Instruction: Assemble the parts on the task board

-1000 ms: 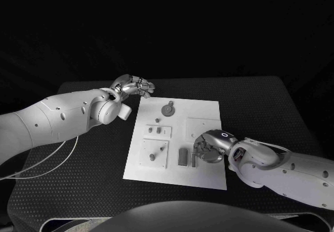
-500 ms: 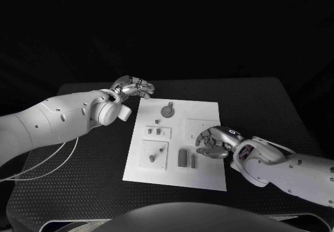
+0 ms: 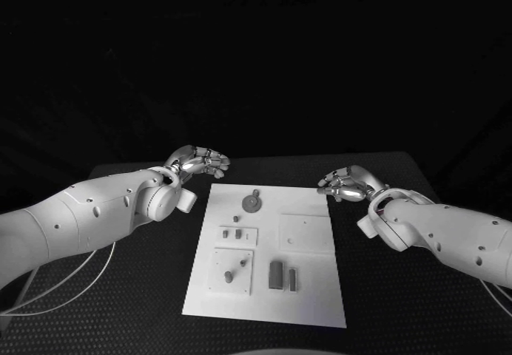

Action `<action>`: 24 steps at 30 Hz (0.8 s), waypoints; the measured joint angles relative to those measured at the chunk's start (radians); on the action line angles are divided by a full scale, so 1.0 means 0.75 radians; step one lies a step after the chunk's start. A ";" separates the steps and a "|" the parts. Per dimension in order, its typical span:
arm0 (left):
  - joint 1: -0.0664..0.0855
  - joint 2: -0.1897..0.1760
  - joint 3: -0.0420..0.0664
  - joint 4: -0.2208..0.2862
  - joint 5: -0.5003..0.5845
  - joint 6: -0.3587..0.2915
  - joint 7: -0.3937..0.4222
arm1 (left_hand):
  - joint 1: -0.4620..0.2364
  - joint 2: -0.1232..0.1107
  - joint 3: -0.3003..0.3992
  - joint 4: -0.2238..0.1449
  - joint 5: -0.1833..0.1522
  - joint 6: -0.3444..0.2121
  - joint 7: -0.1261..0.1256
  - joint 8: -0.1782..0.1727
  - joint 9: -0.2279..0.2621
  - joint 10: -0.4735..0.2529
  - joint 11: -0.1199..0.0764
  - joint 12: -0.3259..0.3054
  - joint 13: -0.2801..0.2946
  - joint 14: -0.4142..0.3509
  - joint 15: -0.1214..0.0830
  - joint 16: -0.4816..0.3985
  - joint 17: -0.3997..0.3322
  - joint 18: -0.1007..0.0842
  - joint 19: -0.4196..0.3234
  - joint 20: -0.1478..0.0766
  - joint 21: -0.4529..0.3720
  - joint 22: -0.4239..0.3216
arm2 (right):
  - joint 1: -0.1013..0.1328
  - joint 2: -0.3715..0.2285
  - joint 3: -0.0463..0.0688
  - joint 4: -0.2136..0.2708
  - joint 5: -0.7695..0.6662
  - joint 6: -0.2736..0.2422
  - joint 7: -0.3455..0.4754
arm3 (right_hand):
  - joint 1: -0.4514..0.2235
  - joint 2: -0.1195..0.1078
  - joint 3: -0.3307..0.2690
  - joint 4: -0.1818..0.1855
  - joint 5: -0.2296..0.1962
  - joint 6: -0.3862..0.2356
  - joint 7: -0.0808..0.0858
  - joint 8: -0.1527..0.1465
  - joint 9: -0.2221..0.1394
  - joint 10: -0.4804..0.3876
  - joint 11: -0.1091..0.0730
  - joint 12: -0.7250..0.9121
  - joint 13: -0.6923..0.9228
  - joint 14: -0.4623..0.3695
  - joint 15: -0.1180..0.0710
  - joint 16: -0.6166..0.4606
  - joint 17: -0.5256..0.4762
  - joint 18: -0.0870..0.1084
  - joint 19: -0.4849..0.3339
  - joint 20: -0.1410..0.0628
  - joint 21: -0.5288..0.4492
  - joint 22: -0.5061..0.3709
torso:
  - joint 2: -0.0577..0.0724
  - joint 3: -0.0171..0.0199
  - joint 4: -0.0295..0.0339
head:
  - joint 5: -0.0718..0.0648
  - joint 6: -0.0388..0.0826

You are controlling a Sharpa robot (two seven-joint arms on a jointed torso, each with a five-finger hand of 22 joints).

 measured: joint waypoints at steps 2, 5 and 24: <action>0.001 0.006 0.000 -0.016 0.014 0.002 0.009 | -0.005 0.005 0.000 0.000 0.000 0.000 0.000 0.000 0.000 -0.010 0.001 -0.002 -0.006 -0.032 0.013 -0.034 -0.010 0.000 -0.018 0.018 -0.018 0.000 | 0.001 0.035 0.020 -0.087 0.089 0.031 0.017 | -0.005 0.028 -0.007 -0.023 0.023 -0.021 0.006 0.000 0.010 -0.026 0.020 -0.143 -0.165 -0.039 0.042 -0.180 -0.107 -0.020 -0.063 0.038 -0.127 -0.076 | -0.011 -0.0014 -0.0001 | -0.002 0.026; 0.004 0.022 0.001 -0.047 0.042 0.007 0.026 | -0.007 0.007 0.000 0.000 0.000 -0.018 -0.007 -0.006 -0.005 -0.062 0.010 -0.034 -0.025 -0.100 0.036 -0.098 -0.026 0.000 -0.052 0.045 -0.051 0.000 | -0.001 0.095 0.050 -0.214 0.212 0.087 0.038 | -0.014 0.053 -0.030 -0.047 0.057 -0.049 0.005 0.000 0.017 -0.038 0.069 -0.333 -0.380 -0.081 0.105 -0.394 -0.235 -0.052 -0.154 0.076 -0.258 -0.145 | -0.029 -0.0019 -0.0006 | -0.003 0.061; 0.010 0.129 0.006 -0.208 0.234 0.020 0.088 | -0.250 -0.119 -0.073 0.172 -0.015 -0.305 -0.091 -0.124 -0.039 -0.474 -0.016 -0.053 -0.166 -0.495 0.104 -0.340 -0.093 0.000 -0.364 0.168 -0.265 -0.029 | -0.079 0.255 0.153 -0.407 0.481 0.293 0.111 | -0.095 0.136 -0.246 -0.051 0.087 -0.137 -0.006 -0.005 -0.045 0.081 0.111 -0.835 -1.006 -0.167 0.196 -0.816 -0.554 -0.052 -0.278 0.182 -0.641 -0.397 | -0.111 -0.0081 -0.0049 | 0.019 0.212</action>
